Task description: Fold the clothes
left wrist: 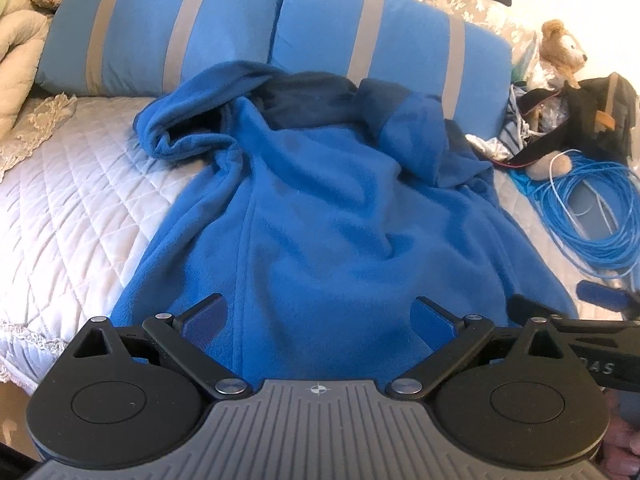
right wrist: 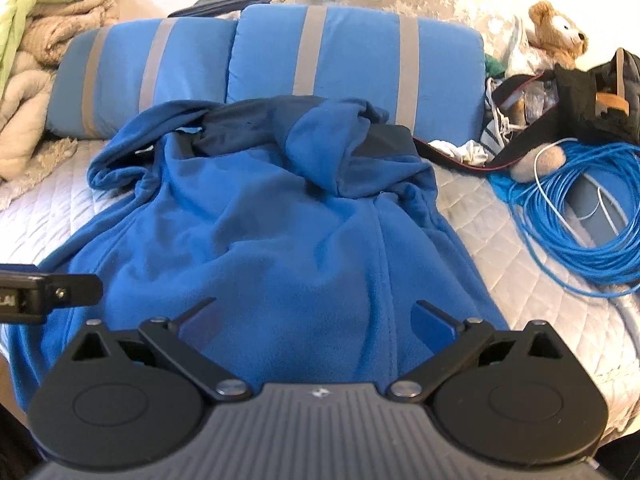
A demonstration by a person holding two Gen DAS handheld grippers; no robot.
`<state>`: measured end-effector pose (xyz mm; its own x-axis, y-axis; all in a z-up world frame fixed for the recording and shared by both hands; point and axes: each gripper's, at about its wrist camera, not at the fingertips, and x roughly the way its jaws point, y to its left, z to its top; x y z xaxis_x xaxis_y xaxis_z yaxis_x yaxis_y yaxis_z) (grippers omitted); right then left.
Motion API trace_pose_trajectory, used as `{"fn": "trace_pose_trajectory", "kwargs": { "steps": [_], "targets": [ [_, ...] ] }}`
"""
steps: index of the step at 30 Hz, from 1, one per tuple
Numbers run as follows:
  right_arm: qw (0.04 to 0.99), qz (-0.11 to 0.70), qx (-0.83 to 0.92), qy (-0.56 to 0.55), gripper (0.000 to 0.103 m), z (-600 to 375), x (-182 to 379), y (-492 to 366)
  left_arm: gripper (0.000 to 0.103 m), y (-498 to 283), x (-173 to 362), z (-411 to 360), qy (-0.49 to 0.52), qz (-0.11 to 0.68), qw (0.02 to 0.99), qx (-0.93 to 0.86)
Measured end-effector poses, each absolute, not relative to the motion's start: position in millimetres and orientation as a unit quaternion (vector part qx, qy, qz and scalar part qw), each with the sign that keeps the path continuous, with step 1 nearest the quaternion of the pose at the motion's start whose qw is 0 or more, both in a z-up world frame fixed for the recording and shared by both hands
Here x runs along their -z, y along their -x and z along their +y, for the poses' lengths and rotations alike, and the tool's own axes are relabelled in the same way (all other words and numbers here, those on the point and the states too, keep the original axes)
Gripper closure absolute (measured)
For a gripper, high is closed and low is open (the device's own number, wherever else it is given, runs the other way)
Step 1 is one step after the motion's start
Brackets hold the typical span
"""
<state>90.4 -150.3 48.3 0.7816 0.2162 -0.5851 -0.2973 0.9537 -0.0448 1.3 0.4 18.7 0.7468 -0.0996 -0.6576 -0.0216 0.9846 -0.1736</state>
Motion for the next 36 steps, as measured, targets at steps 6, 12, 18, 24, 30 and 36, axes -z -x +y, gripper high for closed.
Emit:
{"fn": "trace_pose_trajectory", "kwargs": {
  "steps": [6,12,18,24,30,36],
  "targets": [
    [0.942,0.293,-0.16,0.048,0.0,-147.7,-46.9,-81.6,0.003,-1.6,-13.5,1.3,0.087,0.361,0.928,0.013],
    [0.943,0.276,-0.177,0.051,0.0,-150.8,-55.6,-87.8,0.003,-1.4,-12.1,1.7,0.093,0.363,0.927,0.014],
    [0.938,0.286,-0.192,0.048,0.0,-156.8,-54.5,-91.3,0.003,-4.7,-10.1,-1.5,0.089,0.37,0.925,0.012],
    [0.934,0.299,-0.194,0.024,0.0,-162.3,-52.3,-92.4,0.003,-4.8,-9.3,-2.1,0.091,0.373,0.923,0.011],
    [0.931,0.307,-0.19,0.046,0.0,-161.0,-49.7,-93.0,0.003,-5.4,-6.1,-2.5,0.085,0.382,0.92,0.0],
    [0.927,0.313,-0.197,0.053,0.0,-158.1,-49.5,-91.2,0.003,-4.7,-6.0,-2.0,0.084,0.383,0.92,-0.002]
  ]
}}
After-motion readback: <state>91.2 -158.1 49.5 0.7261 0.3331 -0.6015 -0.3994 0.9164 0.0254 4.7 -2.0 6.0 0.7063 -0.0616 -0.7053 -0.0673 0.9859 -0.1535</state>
